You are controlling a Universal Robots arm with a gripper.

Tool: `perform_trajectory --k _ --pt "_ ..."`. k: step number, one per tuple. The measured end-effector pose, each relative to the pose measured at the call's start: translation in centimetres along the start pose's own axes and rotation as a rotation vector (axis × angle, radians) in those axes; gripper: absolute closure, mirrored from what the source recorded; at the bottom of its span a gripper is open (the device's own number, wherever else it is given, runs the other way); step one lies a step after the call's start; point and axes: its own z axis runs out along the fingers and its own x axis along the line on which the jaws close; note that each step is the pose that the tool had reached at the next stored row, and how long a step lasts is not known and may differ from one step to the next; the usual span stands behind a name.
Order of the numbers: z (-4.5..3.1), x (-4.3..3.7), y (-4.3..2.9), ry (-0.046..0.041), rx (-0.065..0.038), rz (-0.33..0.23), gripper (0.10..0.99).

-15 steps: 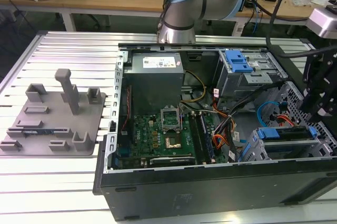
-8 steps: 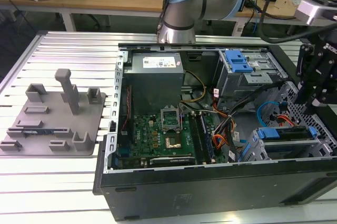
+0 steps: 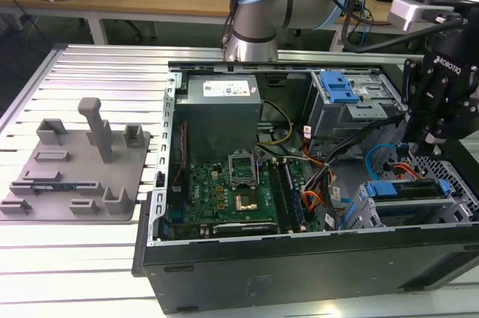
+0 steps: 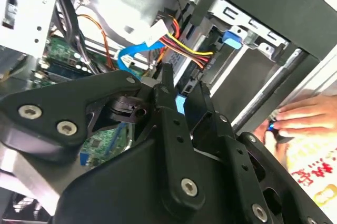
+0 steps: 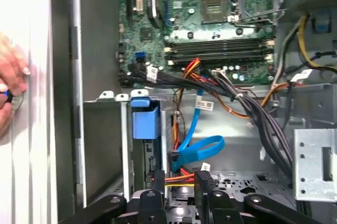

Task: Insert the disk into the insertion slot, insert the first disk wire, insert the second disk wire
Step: 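Insert the second disk wire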

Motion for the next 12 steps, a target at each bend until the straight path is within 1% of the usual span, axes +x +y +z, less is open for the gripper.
perform_trajectory --k 1,3,4,5,6,9,11,12 --pt "0.00 0.00 0.01 0.0057 0.002 -0.007 0.725" --pt "0.01 -0.01 0.15 0.0123 0.004 -0.020 0.725" --pt "0.03 -0.02 0.28 0.0126 0.006 -0.023 0.725" --pt "0.10 -0.03 0.48 0.0125 0.009 -0.030 0.725" --pt "0.14 -0.04 0.53 0.0128 0.012 -0.033 0.725" --pt "0.19 -0.07 0.69 0.0151 0.024 -0.041 0.725" --pt "0.20 -0.07 1.08 0.0268 0.026 -0.043 0.725" --pt "0.21 -0.09 1.63 0.0340 0.025 -0.043 0.725"
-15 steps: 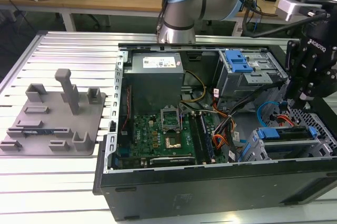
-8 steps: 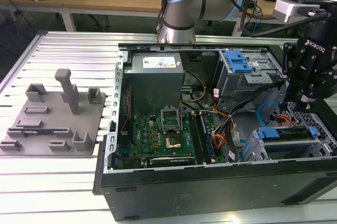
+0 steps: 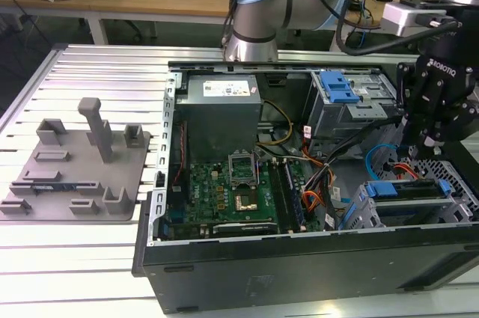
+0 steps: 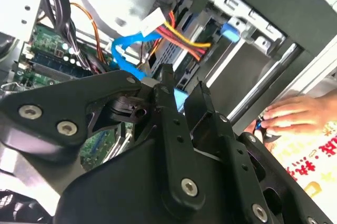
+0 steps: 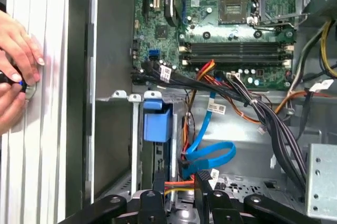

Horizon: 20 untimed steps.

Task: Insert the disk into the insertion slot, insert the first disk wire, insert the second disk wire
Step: 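Insert the second disk wire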

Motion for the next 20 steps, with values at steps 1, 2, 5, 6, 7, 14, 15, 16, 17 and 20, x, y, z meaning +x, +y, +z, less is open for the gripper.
perform_trajectory --k 1,2,5,6,7,14,15,16,17,20 --pt "0.00 -0.04 0.59 0.0050 0.000 0.000 0.725" --pt "0.04 -0.06 0.76 0.0065 0.002 -0.001 0.725" --pt "0.16 -0.10 0.81 0.0081 0.018 -0.014 0.725" --pt "0.19 -0.11 0.83 0.0087 0.028 -0.021 0.725" --pt "0.19 -0.12 0.92 0.0091 0.032 -0.025 0.725" --pt "0.04 -0.79 1.43 0.0106 0.041 -0.044 0.725" --pt "0.04 -0.80 1.43 0.0112 0.040 -0.044 0.725" --pt "0.04 -0.80 1.40 0.0120 0.040 -0.043 0.725" --pt "0.04 -0.82 1.32 0.0123 0.039 -0.039 0.725" --pt "-0.03 -1.15 0.94 0.0186 0.036 -0.032 0.725"
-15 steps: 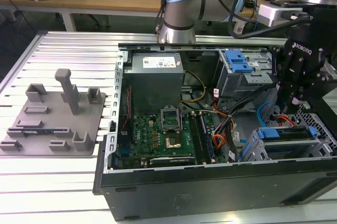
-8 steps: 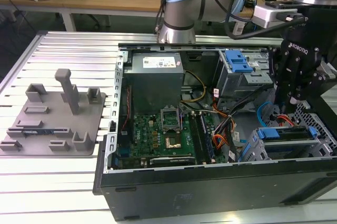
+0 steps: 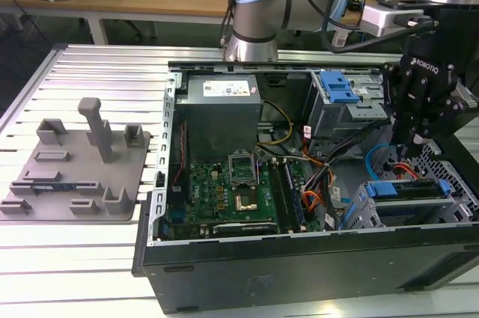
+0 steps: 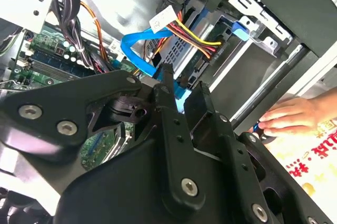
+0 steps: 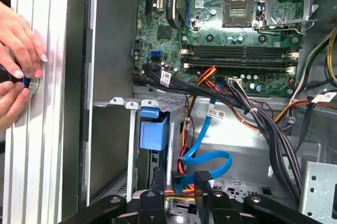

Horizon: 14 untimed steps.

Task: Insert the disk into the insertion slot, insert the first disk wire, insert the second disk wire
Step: 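Insert the second disk wire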

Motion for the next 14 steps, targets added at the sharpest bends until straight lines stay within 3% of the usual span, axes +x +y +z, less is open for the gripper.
perform_trajectory --k 10,11,14 --pt "0.28 -0.15 0.24 0.0223 -0.002 -0.001 0.737" --pt "0.33 -0.17 0.24 0.0241 -0.003 -0.002 0.816" --pt "0.45 -0.23 0.26 0.0302 -0.005 -0.002 0.816"
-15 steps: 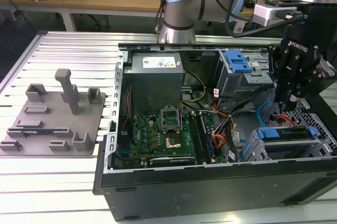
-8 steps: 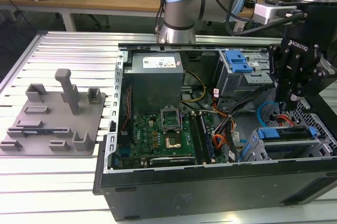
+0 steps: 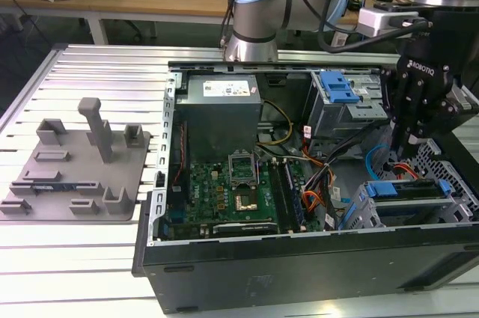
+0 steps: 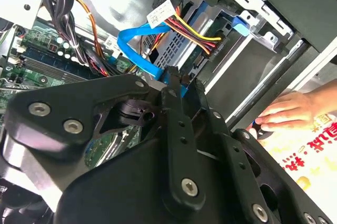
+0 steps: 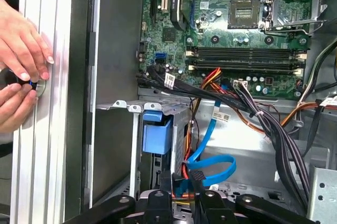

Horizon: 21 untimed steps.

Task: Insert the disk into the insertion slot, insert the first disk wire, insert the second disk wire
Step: 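Insert the second disk wire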

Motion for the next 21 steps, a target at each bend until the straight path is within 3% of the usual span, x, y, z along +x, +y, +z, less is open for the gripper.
perform_trajectory --k 2,4,11,13,14,15,17,18,19,21 --pt "0.03 -0.03 0.00 0.0040 0.000 0.000 0.831" --pt "0.02 -0.03 0.00 0.0045 -0.001 0.000 0.925" --pt "0.04 0.00 -0.03 0.0042 -0.001 0.000 0.925" --pt "0.05 0.07 -0.23 0.0021 -0.006 -0.002 0.925" --pt "0.05 0.10 -0.23 -0.0089 -0.006 0.000 0.925" --pt "0.05 0.12 -0.24 -0.0372 -0.004 0.004 0.925" --pt "0.02 0.32 -0.22 -0.1091 0.002 0.014 0.925" --pt "0.01 0.43 -0.21 -0.1227 0.003 0.017 0.925" --pt "0.06 0.72 -0.20 -0.1269 0.001 0.018 0.925" --pt "0.13 1.03 -0.22 -0.1285 -0.014 0.015 0.925"
